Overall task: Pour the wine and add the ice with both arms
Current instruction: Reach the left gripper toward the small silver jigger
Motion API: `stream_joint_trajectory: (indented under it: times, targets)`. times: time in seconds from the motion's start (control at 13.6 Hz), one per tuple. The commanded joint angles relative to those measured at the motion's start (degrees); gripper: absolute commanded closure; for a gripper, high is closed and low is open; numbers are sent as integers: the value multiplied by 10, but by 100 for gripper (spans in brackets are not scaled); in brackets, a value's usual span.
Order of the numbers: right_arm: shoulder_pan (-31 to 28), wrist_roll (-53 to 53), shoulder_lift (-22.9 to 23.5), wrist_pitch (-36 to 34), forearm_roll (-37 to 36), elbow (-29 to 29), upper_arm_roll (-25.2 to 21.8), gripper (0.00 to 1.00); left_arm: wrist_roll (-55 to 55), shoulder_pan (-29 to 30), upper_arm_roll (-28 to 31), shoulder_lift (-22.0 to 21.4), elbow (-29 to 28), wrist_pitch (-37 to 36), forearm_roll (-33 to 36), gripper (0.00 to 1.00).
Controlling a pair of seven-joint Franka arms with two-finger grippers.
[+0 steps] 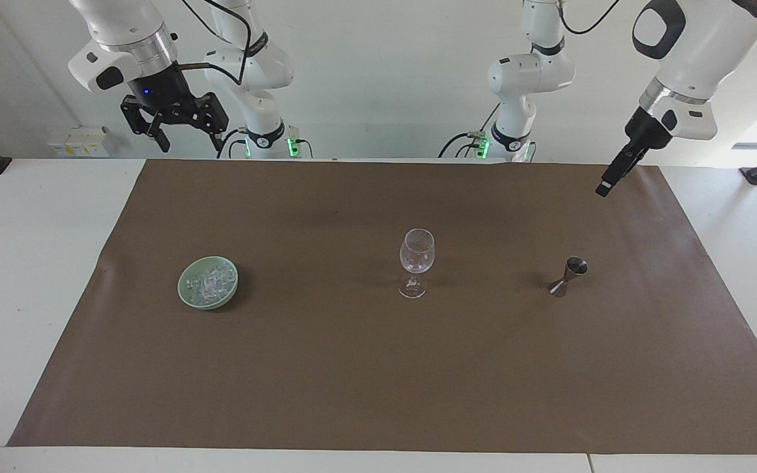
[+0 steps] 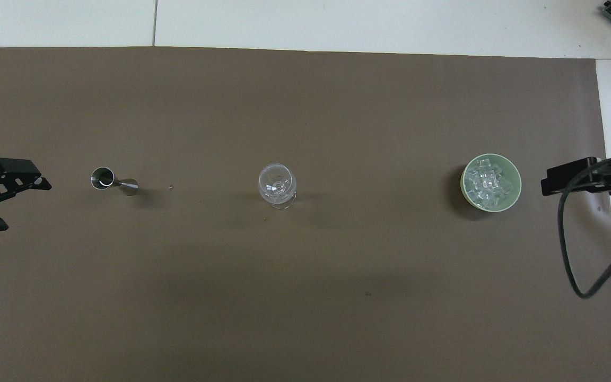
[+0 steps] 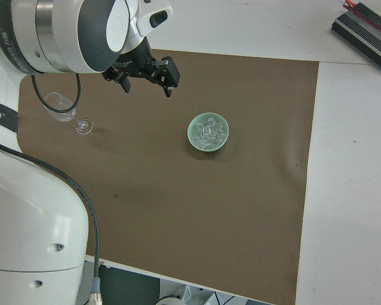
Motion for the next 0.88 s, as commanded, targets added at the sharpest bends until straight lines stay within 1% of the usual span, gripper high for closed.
stream_joint_trajectory:
  times: [0.0,0.07,0.37,0.59,0.81]
  targets:
    - [2,-6,-10,6,4,-13,-4,0,-39,20,-2,-20,-34,3,-36,0]
    - [2,-6,-10,6,4,-13,-4,0,-39,22,-1,-26,-43,3,-44,0]
    - [2,-6,-10,6,4,-13,-4,0,-39,59,0,-23,-70,-4,-91,0]
    - [2,-6,-10,6,4,-13,-4,0,-41,112,0,-8,-96,-1,-175,0]
    - [2,-6,-10,6,4,-13,-4,0,-54,145,1,15,-113,5,-232,0]
